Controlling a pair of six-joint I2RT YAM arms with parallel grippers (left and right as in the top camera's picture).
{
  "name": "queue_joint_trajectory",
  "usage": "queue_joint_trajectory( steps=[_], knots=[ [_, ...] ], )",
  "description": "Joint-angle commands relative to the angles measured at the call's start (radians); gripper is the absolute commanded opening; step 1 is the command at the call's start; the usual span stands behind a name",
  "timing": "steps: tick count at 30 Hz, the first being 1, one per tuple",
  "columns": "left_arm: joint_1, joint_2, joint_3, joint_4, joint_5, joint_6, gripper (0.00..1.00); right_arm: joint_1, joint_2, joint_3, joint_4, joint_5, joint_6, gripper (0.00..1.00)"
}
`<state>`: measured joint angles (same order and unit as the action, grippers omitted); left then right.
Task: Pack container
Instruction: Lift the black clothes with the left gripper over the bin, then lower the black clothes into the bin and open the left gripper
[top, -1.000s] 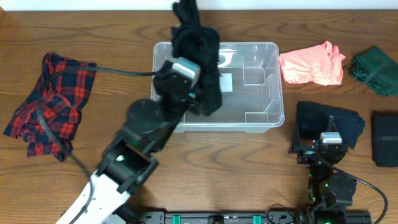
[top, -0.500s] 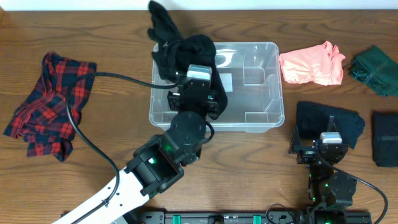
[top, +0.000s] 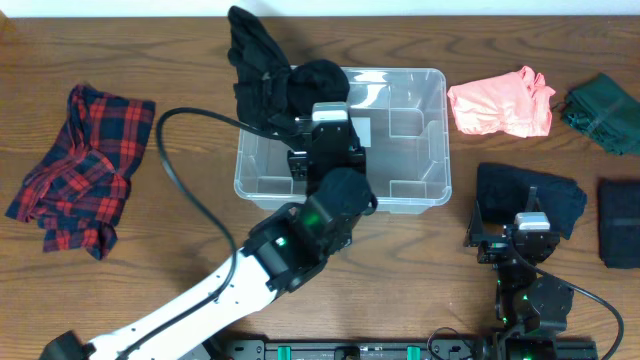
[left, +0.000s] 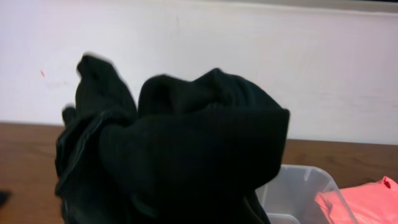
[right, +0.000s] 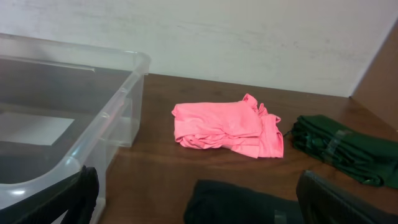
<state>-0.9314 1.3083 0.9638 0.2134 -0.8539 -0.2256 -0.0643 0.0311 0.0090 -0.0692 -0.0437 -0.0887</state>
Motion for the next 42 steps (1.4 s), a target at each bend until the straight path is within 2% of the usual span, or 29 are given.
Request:
queue_joint_trajectory(
  steps=[1,5,9,15,23,31,32,37,40,42],
  knots=[
    [0.002,0.027,0.048,0.017,-0.057,-0.119,0.06,-0.006,-0.006,-0.003,-0.002,0.01,-0.01,0.99],
    [-0.004,0.042,0.048,0.021,-0.057,-0.192,0.06,-0.006,-0.006,-0.003,-0.002,0.011,-0.01,0.99],
    [-0.023,0.042,0.048,0.071,-0.057,-0.198,0.06,-0.006,-0.006,-0.003,-0.002,0.01,-0.01,0.99],
    [-0.061,0.042,0.051,0.149,-0.057,-0.188,0.06,-0.006,-0.006,-0.003,-0.002,0.011,-0.01,0.99],
    [-0.121,0.042,0.053,0.149,-0.203,-0.109,0.06,-0.006,-0.006,-0.003,-0.002,0.011,-0.01,0.99],
    [-0.121,0.042,0.053,0.148,-0.213,-0.097,0.06,-0.006,-0.006,-0.003,-0.002,0.01,-0.01,0.99],
    [-0.121,0.042,0.053,0.148,-0.213,-0.097,0.1,-0.006,-0.006,-0.003,-0.002,0.011,-0.01,0.99],
    [-0.121,0.042,0.053,0.157,-0.212,-0.097,0.67,-0.006,-0.006,-0.003,-0.002,0.011,-0.01,0.99],
    [-0.121,0.042,0.053,0.172,-0.21,-0.097,0.82,-0.006,-0.006,-0.003,-0.002,0.011,-0.01,0.99],
    [-0.121,0.042,0.053,0.175,-0.209,-0.097,0.87,-0.006,-0.006,-0.003,-0.002,0.01,-0.01,0.99]
  ],
)
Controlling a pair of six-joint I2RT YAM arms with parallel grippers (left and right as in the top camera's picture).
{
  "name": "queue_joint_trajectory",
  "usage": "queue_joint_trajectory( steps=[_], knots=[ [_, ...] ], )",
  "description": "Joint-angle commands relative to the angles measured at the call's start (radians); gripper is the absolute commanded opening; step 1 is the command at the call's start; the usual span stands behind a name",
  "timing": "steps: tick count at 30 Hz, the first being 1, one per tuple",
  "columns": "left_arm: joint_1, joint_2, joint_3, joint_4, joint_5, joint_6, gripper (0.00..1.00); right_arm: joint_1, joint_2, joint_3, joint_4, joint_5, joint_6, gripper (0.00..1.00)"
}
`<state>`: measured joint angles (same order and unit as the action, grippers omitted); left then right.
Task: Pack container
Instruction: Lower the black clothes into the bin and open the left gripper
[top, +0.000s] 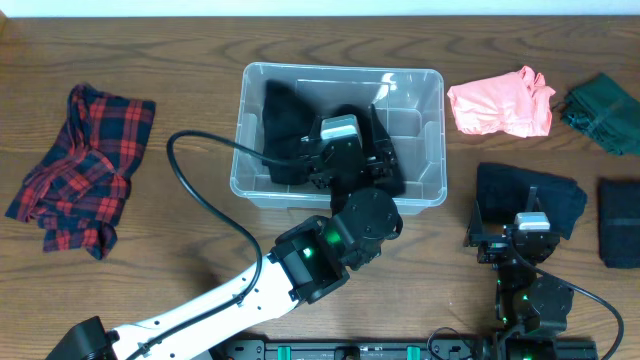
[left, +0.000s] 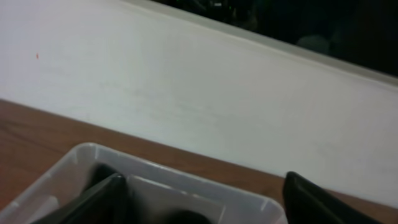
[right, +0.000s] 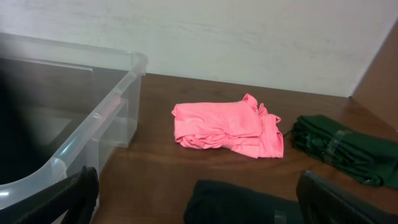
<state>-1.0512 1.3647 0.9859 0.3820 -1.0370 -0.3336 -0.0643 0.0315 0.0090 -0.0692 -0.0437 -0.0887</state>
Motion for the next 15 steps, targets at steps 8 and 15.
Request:
queue_joint_trajectory(
  steps=[8,15],
  knots=[
    [0.001,-0.014,0.031,-0.009,-0.026,0.012,0.98,-0.006,-0.006,-0.003,-0.002,0.011,-0.01,0.99],
    [0.001,-0.014,0.031,-0.192,-0.016,0.187,0.98,-0.006,-0.006,-0.003,-0.002,0.011,-0.01,0.99]
  ],
)
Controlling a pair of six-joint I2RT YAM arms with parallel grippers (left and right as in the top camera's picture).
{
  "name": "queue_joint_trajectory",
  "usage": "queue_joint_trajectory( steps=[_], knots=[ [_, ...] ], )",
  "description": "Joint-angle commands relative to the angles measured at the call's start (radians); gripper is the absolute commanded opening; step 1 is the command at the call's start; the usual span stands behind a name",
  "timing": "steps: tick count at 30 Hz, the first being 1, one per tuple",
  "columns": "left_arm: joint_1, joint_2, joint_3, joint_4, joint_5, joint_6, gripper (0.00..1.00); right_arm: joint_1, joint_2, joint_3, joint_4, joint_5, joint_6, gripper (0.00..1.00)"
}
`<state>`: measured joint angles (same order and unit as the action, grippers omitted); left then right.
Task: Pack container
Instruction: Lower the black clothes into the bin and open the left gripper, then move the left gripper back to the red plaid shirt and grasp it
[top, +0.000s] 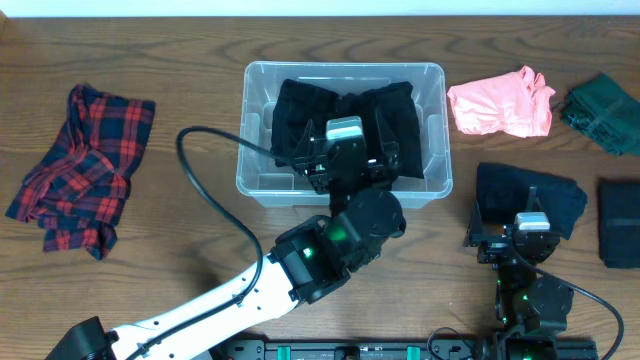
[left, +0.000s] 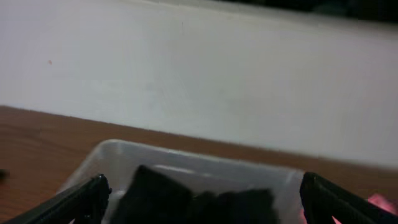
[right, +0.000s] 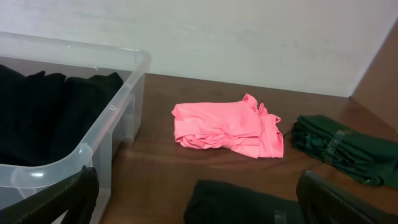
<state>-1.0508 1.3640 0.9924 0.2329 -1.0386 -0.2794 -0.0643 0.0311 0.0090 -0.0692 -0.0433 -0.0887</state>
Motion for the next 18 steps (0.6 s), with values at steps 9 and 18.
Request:
queue_joint_trajectory(
  steps=[9,18],
  knots=[
    [0.034,-0.181,0.041,-0.475,-0.007,0.264,0.98,-0.006,-0.006,-0.003,-0.002,0.01,-0.01,0.99],
    [0.391,-0.36,0.046,-0.837,0.033,0.052,0.98,-0.006,-0.006,-0.003,-0.002,0.01,-0.01,0.99]
  ],
)
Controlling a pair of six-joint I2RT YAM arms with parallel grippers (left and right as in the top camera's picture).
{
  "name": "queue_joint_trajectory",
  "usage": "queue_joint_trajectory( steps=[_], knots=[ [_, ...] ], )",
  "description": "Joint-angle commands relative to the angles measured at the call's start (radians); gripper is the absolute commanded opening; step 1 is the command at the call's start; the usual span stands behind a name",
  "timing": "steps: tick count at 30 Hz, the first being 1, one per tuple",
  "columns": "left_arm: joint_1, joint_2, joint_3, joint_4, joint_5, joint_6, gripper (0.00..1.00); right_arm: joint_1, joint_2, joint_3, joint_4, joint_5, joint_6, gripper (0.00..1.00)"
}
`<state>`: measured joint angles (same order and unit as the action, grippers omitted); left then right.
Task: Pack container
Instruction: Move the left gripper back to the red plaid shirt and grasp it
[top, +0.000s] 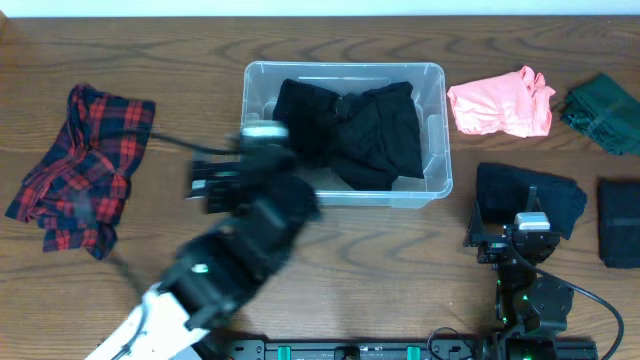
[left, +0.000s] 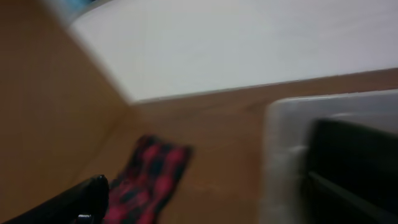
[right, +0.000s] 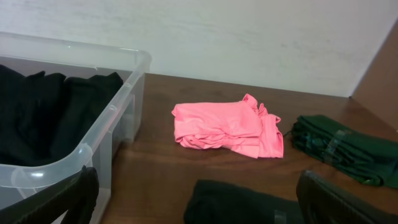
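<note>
The clear plastic container (top: 440, 140) stands at the table's back middle with a black garment (top: 350, 125) heaped inside; its near corner (left: 292, 155) shows blurred in the left wrist view. My left gripper (top: 215, 180) hangs just left of the container, blurred, open and holding nothing (left: 205, 208). It faces the red plaid shirt (top: 85, 165), which the left wrist view shows ahead (left: 152, 171). My right gripper (top: 525, 240) rests open at the front right (right: 199, 199), beside a black folded garment (top: 535, 195).
A pink garment (top: 500, 103) lies right of the container, also in the right wrist view (right: 227, 129). A dark green garment (top: 605, 112) sits at the back right corner. Another dark folded piece (top: 620, 222) lies at the right edge.
My left gripper has moved from over the container's front wall to its left side, turned toward the plaid shirt. The black garment stays in the container. The right arm is unchanged.
My left gripper held the black garment up over the container's back left corner. Then the garment lay partly inside with the gripper open above it. Then it lay spread in the container, and now the open gripper is off to the left.
</note>
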<state>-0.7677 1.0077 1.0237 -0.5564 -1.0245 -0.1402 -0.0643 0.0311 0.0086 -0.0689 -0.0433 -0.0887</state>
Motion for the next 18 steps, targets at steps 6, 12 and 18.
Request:
queue_joint_trajectory(
  steps=[6,12,18],
  knots=[
    [0.442,0.097,0.014,-0.077,0.123,-0.085,0.98,-0.006,-0.006,-0.003,-0.003,0.01,-0.01,0.99],
    [0.648,0.311,0.014,-0.043,0.189,0.01,0.98,-0.006,-0.006,-0.003,-0.003,0.01,-0.01,0.99],
    [0.705,0.548,0.014,0.049,0.22,0.247,0.98,-0.006,-0.006,-0.003,-0.003,0.01,-0.01,0.99]
  ],
)
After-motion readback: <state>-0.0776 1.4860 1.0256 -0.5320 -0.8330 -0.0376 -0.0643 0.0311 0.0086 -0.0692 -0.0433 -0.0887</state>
